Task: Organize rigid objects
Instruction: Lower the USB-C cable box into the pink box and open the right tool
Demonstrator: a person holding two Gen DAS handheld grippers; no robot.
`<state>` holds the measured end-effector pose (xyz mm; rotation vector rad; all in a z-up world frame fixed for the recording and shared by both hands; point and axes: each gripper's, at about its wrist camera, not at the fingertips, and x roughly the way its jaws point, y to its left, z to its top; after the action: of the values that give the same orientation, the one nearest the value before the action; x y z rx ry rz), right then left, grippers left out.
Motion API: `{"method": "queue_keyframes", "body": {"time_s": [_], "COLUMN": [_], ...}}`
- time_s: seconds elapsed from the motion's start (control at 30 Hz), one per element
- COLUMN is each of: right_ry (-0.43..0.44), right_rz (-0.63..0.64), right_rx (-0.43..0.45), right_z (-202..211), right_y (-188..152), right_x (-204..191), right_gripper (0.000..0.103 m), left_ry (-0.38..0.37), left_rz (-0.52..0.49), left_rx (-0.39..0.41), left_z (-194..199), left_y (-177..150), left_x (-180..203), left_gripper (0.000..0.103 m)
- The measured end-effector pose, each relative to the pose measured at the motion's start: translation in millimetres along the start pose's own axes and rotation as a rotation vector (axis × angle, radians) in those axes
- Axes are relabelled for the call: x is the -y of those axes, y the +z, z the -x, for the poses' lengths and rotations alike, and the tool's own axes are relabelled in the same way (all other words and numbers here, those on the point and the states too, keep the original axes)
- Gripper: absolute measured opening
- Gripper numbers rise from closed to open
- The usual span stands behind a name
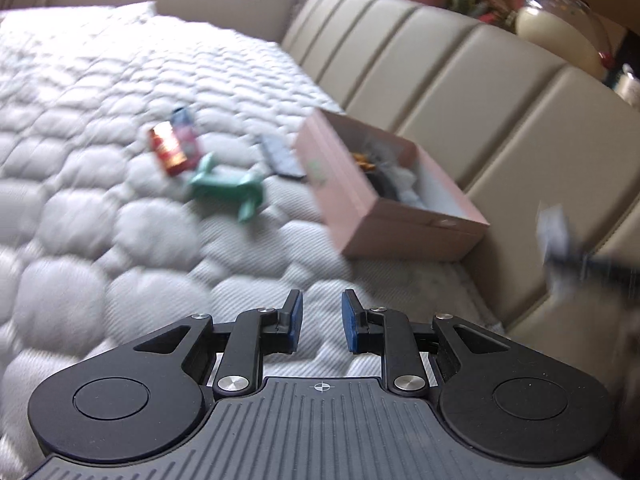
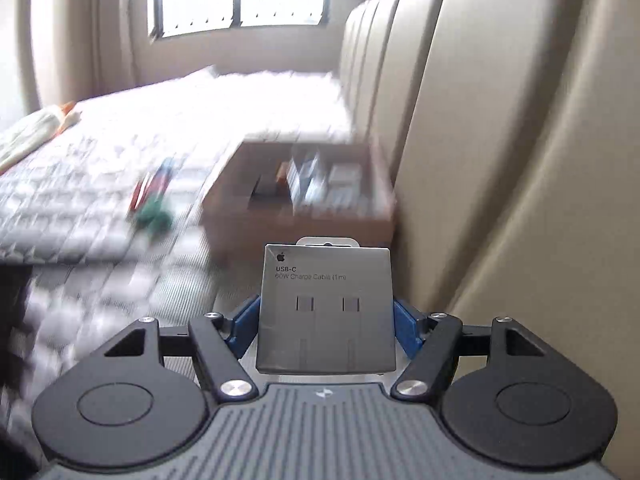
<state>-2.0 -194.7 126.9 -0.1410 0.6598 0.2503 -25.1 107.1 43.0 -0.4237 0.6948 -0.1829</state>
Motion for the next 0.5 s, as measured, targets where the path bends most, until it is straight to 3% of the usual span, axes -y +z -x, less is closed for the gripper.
{"method": "queue_keyframes", "body": {"time_s": [0.17,0.27,0.37,0.5], "right_ry": [-0.045,-0.06,-0.044,-0.018], "right_rz": [-0.076,-0.071,-0.1,-0.104], "right_rx": [0.153,0.166,0.115,0.083], "right_z": [-11.0,-36.7,-53.5,-50.8], "right_y": [80.6,110.5,112.2,80.4], "right_x": [10.6,12.0,12.9,8.6], "right_gripper": [0.07,0.082,0.082,0.082], "left_ry": [0.029,0.051,0.069,0.09], "left_rz": [0.053,0.076,0.101,0.117], "left_rx": [0.035,0.043,0.04,0.029], "left_z": [26.0,35.8,38.8,33.6], "left_y": [-5.3,-7.7,-10.4,-8.8], "left_x": [-26.4,-38.7,-51.7,-59.5], "left_gripper": [0.023,0.023,0.023,0.023]}}
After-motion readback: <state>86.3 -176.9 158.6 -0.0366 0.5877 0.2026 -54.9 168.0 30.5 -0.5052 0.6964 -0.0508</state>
